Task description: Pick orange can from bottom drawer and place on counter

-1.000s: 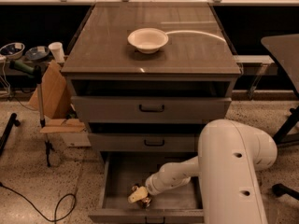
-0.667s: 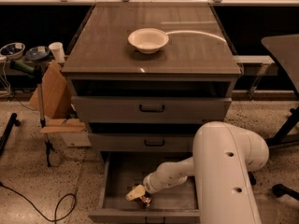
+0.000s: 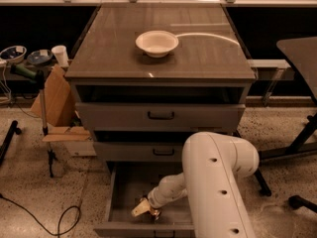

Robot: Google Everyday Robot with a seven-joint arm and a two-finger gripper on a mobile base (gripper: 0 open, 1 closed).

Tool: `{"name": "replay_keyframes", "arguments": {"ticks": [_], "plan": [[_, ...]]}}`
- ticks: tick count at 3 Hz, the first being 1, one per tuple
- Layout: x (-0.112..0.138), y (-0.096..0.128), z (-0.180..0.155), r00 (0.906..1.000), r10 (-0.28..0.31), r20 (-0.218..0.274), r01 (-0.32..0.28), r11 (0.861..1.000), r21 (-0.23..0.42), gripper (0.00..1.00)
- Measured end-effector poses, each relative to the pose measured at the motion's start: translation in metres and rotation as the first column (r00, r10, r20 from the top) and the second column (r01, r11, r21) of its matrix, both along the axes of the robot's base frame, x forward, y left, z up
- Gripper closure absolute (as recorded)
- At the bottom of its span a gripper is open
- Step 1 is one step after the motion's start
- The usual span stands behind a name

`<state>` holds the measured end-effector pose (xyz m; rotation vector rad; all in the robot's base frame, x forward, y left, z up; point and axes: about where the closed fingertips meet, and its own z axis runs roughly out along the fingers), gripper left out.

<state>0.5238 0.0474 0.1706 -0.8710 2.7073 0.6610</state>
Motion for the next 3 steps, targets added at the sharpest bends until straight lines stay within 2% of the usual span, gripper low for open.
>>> {"name": "replay_keyframes", "arguments": {"ticks": [3], "plan": [[-0.007, 0.005, -0.051, 0.9978, 0.028, -0.061, -0.031, 0.998, -0.049, 0.0]]}}
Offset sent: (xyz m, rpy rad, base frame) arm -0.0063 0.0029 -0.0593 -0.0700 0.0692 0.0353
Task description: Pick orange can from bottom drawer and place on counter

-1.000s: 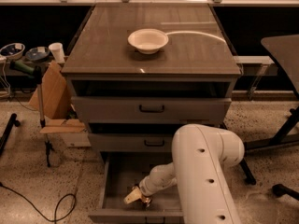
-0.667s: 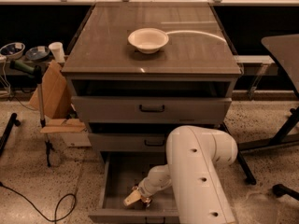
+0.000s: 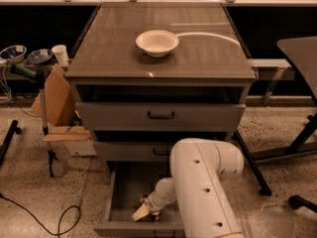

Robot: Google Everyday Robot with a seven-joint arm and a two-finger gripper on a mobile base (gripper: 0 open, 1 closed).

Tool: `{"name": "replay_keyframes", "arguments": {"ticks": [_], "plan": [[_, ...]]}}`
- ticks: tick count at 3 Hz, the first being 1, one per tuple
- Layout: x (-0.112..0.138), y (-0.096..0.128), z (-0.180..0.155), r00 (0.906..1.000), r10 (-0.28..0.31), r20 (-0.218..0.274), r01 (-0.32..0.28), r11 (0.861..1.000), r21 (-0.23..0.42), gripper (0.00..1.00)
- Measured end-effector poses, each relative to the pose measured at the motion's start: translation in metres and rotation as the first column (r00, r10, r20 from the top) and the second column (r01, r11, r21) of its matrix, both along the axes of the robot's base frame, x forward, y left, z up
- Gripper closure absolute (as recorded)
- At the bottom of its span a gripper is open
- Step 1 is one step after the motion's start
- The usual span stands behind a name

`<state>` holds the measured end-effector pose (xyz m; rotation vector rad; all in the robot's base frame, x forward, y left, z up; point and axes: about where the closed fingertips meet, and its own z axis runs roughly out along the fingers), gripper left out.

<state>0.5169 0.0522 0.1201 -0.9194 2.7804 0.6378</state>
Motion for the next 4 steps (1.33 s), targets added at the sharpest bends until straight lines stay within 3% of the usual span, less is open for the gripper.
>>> {"name": "replay_keyframes", "arguments": {"ticks": [1, 3, 4], "plan": [[0.0, -0.001, -0.006, 1.0, 0.0, -0.008, 0.0, 1.0, -0.003, 0.18], [0.0, -0.001, -0.005, 1.0, 0.0, -0.01, 0.0, 1.0, -0.004, 0.65], [0.01, -0.018, 0.024, 0.9989, -0.041, 0.024, 0.041, 0.999, 0.007, 0.96]]}}
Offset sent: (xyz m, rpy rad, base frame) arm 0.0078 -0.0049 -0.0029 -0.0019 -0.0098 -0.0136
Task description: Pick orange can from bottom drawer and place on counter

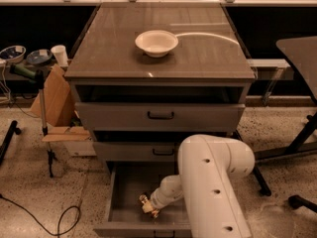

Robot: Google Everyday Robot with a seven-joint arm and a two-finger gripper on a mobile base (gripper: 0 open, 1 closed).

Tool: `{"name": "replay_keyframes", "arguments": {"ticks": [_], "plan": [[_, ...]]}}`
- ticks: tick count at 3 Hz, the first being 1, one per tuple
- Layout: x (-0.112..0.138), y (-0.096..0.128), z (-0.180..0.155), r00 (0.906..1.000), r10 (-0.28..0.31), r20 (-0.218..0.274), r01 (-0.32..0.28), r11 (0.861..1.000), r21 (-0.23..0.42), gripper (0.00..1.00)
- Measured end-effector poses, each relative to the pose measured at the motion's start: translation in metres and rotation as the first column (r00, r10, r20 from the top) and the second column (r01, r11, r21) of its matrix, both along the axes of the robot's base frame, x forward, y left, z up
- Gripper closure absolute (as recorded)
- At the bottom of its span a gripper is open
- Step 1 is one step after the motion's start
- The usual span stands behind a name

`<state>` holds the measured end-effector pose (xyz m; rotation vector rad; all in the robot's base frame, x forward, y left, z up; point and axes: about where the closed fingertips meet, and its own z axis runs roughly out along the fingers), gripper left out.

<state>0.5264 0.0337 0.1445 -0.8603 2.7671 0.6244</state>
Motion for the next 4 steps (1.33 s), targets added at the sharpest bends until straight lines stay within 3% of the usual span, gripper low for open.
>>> {"name": "replay_keyframes", "arguments": {"ticks": [1, 2, 4], "plan": [[0.003, -0.029, 0.041, 0.9979, -0.048, 0.043, 0.047, 0.998, 0.029, 1.0], [0.005, -0.085, 0.119, 0.9817, -0.118, 0.149, 0.113, 0.993, 0.042, 1.0], [-0.007, -0.143, 0.222, 0.9501, -0.162, 0.267, 0.159, 0.987, 0.032, 1.0]]}}
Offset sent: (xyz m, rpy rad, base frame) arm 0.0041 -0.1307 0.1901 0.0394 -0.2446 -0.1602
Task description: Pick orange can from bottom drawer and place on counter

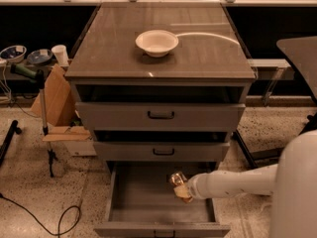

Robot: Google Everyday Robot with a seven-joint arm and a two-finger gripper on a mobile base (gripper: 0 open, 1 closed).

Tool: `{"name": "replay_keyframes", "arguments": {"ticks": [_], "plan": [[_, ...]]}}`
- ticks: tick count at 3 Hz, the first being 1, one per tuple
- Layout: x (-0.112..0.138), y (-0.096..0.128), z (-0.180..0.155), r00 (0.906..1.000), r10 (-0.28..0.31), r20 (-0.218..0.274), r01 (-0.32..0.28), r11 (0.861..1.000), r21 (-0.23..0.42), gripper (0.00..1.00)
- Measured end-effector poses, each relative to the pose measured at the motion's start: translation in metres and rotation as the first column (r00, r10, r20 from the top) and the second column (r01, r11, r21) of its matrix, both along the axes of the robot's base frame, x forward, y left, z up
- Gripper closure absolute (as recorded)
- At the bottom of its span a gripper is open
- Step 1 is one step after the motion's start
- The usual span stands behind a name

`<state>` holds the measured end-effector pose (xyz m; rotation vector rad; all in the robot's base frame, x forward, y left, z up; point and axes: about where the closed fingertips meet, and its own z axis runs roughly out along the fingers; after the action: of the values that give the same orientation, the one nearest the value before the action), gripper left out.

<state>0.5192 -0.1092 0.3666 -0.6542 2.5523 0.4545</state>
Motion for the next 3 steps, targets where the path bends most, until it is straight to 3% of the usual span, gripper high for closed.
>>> {"name": "replay_keyframes", "arguments": {"ticks": [1, 3], "plan": [[-0.01, -0.028, 0.071, 0.9981, 0.01, 0.06, -0.007, 0.999, -0.041, 1.0], [-0.019, -0.06, 0.186, 0.9894, 0.053, 0.135, -0.034, 0.99, -0.137, 1.0]]}}
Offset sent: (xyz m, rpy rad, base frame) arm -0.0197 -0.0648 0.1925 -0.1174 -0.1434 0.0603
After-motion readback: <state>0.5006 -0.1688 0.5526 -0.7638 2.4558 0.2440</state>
